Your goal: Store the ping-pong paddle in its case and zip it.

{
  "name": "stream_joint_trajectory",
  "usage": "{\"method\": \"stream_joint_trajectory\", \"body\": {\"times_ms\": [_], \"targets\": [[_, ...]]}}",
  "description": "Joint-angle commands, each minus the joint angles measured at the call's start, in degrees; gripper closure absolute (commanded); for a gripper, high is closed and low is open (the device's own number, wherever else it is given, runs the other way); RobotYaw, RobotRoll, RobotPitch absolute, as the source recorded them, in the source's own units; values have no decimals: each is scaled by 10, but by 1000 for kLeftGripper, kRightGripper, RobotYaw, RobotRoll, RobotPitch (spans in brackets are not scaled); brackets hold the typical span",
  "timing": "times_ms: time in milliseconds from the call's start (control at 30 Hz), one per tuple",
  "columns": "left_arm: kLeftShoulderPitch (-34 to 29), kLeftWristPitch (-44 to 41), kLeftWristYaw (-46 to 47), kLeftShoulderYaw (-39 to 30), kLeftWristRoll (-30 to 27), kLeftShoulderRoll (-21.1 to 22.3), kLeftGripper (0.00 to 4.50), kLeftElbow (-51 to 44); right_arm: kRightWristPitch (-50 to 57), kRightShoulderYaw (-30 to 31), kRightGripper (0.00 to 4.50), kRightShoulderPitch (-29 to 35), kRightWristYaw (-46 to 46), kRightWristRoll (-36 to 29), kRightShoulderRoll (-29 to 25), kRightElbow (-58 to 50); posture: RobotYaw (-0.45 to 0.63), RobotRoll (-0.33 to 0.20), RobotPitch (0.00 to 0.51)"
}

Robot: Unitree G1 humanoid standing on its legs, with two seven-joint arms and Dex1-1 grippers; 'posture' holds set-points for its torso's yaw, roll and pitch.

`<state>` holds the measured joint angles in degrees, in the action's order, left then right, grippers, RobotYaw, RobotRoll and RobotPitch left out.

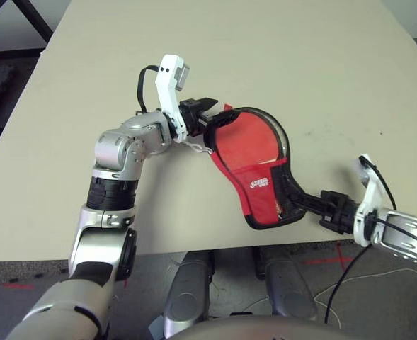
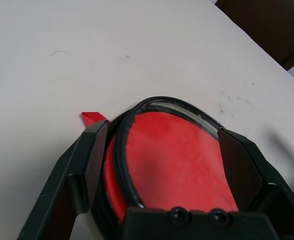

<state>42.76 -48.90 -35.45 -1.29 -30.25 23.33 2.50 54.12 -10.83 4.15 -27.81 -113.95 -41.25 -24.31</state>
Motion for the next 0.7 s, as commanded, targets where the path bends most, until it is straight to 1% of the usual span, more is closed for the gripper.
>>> {"method": "stream_joint_trajectory", "body": {"times_ms": [33, 367, 467, 700], "targets": [[0, 4, -8, 8, 9, 1, 0, 7, -15, -26, 4499, 28, -16, 10, -12, -7, -3, 0, 274], [6, 14, -19, 9, 17, -6, 0, 24, -54, -45, 4499, 104, -2, 10, -35, -60, -30, 0, 278], [7, 17, -22, 9, 19, -8, 0, 30, -60, -50, 4499, 116, 1, 10, -42, -64, -31, 0, 277], [9, 23, -28, 11, 21, -9, 0, 38, -69, -53, 4499, 123, 1, 10, -45, -66, -44, 0, 274]]}}
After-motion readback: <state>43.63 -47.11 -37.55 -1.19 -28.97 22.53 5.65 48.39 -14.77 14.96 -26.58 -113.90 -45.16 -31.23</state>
